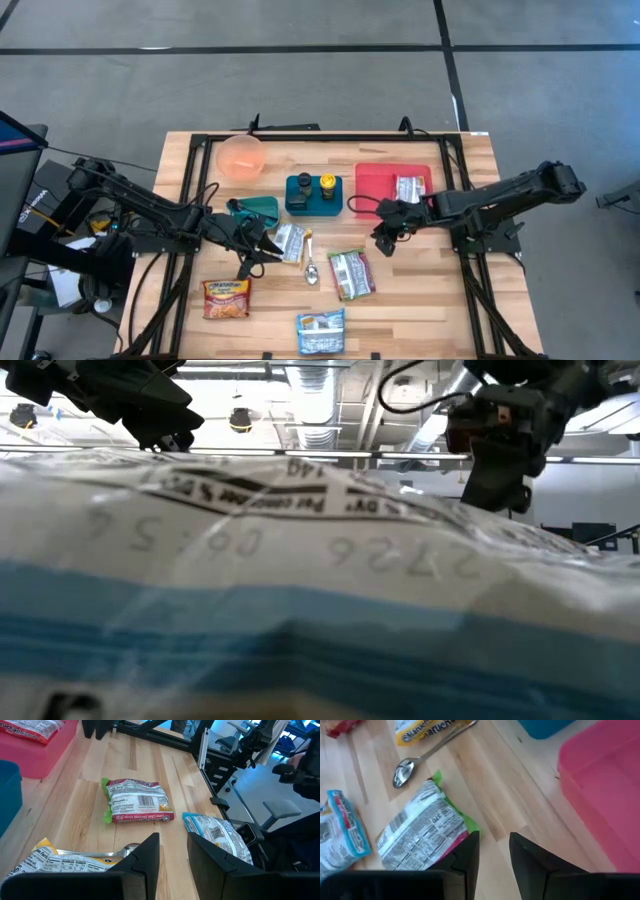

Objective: Pick & Place Food Item
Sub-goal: Put the green noodle pack into the pink bin

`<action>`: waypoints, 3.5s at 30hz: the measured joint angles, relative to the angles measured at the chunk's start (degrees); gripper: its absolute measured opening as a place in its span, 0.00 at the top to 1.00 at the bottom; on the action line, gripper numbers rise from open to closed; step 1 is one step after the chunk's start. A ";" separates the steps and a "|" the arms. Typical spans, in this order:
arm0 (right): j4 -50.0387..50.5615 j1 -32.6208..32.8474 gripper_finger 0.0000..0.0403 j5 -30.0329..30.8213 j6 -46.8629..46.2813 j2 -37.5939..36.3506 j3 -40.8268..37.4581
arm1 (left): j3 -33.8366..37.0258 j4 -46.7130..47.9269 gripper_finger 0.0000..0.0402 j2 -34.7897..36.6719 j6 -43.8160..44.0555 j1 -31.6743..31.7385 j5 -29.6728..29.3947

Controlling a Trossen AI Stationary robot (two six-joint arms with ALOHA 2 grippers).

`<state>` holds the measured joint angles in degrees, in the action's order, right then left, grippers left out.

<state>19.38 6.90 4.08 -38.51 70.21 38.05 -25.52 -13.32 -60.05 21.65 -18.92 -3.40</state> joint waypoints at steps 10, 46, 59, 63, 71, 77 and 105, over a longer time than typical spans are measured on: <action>-9.32 0.15 0.75 -1.43 -2.74 0.00 -6.46 | 0.00 0.00 0.76 0.00 0.01 0.01 0.00; -32.61 -0.18 0.75 -12.68 -6.90 20.18 -8.80 | 0.00 -0.02 0.76 -0.02 0.02 0.02 0.00; -37.37 -0.18 0.79 -12.74 -6.51 22.48 -8.80 | 0.00 -0.02 0.76 -0.02 0.01 0.02 -0.01; -37.36 -0.18 0.86 -12.72 -6.52 22.49 -8.80 | 0.00 -0.02 0.76 -0.02 0.02 0.02 -0.01; -37.68 -0.18 0.99 -12.19 -6.08 22.49 -8.80 | 0.00 -0.02 0.76 -0.02 0.02 0.02 0.00; -37.68 -0.18 1.00 -11.73 -5.90 22.49 -8.80 | 0.00 -0.02 0.76 -0.02 0.02 0.02 0.00; -28.08 0.26 1.00 -5.15 -2.00 7.13 -8.78 | 0.00 -0.01 0.76 -0.02 0.02 0.02 -0.02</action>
<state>-8.70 7.16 -1.08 -40.51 77.35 29.28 -25.52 -13.33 -60.07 21.67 -18.90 -3.42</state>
